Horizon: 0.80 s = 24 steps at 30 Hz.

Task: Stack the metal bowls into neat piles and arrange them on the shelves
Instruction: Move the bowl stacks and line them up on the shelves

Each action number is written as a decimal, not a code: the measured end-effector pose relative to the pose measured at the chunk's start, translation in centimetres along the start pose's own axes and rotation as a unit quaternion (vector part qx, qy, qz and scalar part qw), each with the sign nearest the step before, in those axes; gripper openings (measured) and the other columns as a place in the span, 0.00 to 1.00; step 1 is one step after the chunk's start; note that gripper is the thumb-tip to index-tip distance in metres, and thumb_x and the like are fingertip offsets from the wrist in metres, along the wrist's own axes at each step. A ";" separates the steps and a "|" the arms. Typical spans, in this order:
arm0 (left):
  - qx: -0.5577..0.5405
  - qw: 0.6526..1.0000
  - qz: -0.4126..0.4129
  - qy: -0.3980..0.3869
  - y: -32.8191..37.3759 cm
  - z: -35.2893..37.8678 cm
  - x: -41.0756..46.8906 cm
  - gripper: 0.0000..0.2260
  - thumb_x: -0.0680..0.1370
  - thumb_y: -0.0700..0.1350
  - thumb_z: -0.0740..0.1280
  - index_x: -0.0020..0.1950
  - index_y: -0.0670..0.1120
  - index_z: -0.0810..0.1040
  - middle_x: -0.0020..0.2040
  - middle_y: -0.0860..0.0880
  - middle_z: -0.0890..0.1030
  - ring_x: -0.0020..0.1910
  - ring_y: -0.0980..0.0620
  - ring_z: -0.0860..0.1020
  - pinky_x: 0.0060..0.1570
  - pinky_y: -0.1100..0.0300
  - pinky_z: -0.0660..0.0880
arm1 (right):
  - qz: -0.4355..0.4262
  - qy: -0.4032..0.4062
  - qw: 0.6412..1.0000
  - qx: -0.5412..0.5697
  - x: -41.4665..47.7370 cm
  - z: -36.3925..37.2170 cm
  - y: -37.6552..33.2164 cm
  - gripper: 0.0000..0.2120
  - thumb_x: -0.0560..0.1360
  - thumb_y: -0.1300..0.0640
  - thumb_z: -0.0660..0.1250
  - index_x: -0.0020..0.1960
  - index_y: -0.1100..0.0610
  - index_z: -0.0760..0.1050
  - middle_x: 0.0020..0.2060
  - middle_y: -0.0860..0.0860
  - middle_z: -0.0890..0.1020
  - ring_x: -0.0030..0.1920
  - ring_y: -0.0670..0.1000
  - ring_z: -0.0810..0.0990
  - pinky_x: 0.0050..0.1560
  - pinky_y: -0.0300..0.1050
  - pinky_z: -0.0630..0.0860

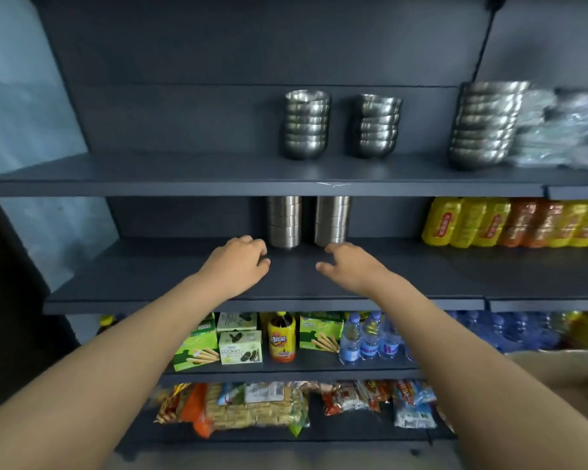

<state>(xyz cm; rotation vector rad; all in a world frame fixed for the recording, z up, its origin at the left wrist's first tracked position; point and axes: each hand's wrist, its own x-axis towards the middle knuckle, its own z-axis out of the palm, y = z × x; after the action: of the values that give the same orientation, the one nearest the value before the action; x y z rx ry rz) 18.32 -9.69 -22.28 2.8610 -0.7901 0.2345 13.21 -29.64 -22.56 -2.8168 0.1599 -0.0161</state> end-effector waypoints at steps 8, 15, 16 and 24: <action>0.132 0.990 0.043 -0.022 2.4 -6.6 -8.0 0.18 0.81 0.52 0.54 0.66 0.45 0.69 0.62 0.45 0.71 0.63 0.45 0.69 0.55 0.49 0.69 | 0.003 0.012 1.000 -0.018 -9.9 -7.4 -3.4 0.24 0.78 0.45 0.61 0.68 0.59 0.67 0.66 0.57 0.73 0.64 0.58 0.72 0.63 0.52 0.70; 0.068 0.997 0.047 0.010 4.4 -11.8 -10.1 0.18 0.80 0.53 0.55 0.66 0.46 0.69 0.62 0.46 0.72 0.61 0.46 0.70 0.56 0.50 0.70 | -0.012 -0.005 0.999 -0.031 -14.8 -12.6 -4.8 0.32 0.78 0.45 0.61 0.76 0.58 0.56 0.74 0.54 0.64 0.72 0.55 0.64 0.69 0.48 0.64; 0.055 0.997 0.047 0.014 4.8 -12.4 -9.9 0.18 0.80 0.53 0.56 0.66 0.46 0.69 0.62 0.47 0.72 0.61 0.46 0.70 0.56 0.51 0.70 | -0.012 -0.002 0.999 -0.038 -14.9 -13.0 -4.8 0.30 0.78 0.45 0.61 0.75 0.58 0.59 0.72 0.54 0.66 0.71 0.55 0.66 0.68 0.48 0.65; 0.001 0.997 0.059 0.048 6.7 -15.2 -4.4 0.17 0.80 0.52 0.58 0.65 0.46 0.69 0.61 0.48 0.73 0.59 0.49 0.72 0.58 0.53 0.71 | -0.018 0.035 0.997 -0.071 -11.1 -15.9 -2.7 0.27 0.78 0.45 0.61 0.72 0.57 0.62 0.70 0.55 0.69 0.68 0.56 0.69 0.65 0.48 0.67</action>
<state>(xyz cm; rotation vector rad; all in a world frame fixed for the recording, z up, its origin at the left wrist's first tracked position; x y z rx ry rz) 9.53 -10.19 -7.59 2.7829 -0.9422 0.3837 1.96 -30.81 -6.49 -2.9626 0.1314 -0.1165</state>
